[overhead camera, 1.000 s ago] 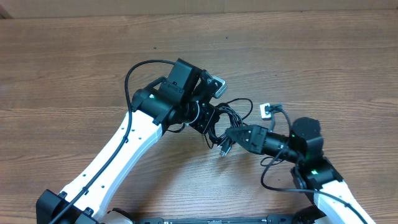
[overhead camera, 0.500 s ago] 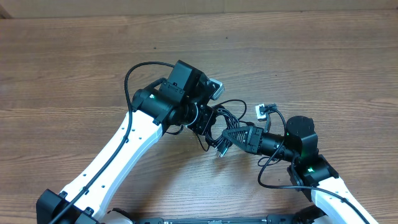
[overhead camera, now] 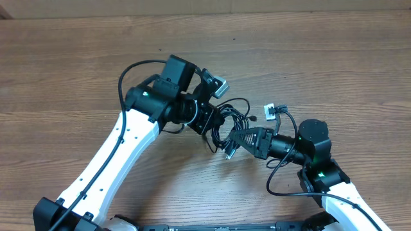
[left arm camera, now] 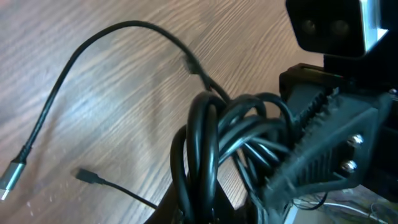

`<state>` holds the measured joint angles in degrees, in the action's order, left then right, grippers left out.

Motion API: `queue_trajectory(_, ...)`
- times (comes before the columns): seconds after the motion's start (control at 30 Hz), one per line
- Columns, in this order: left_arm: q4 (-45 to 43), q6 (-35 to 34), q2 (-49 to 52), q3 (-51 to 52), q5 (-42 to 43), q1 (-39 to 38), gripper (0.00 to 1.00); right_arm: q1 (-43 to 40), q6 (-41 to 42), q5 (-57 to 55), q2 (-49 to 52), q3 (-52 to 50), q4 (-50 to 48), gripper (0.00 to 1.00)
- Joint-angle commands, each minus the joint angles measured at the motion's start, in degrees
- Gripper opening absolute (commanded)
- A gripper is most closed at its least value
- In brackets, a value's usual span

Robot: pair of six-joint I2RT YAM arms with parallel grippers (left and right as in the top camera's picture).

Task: Untangle cables

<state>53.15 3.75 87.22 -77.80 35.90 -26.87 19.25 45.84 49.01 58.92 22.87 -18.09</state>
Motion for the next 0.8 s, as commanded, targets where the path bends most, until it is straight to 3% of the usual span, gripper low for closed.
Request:
queue_trajectory(0.0,-0.81,5.86,-1.75,-2.71,12.48,-1.53,0.04,0.61,-4.0,11.37,0.46,0.74,-6.67,0.04)
queue_trajectory(0.13,-0.92,10.47,-1.75,-2.71,17.92,-1.55,0.04,0.61,-4.44,14.45,0.46,0.74,-12.48,0.04)
queue_trajectory(0.37,-1.73,14.1,-1.75,-2.71,30.08,0.15,0.04,0.61,-6.08,6.54,0.48,0.74,-7.85,0.04)
queue_trajectory(0.53,2.56,19.78,-1.75,-2.71,28.96,0.22,0.04,0.61,5.03,-5.73,0.48,0.74,-6.69,0.04)
queue_trajectory(0.77,13.57,31.69,-1.75,-2.62,28.22,0.17,0.04,0.61,17.77,-12.48,0.46,0.74,-14.19,0.04)
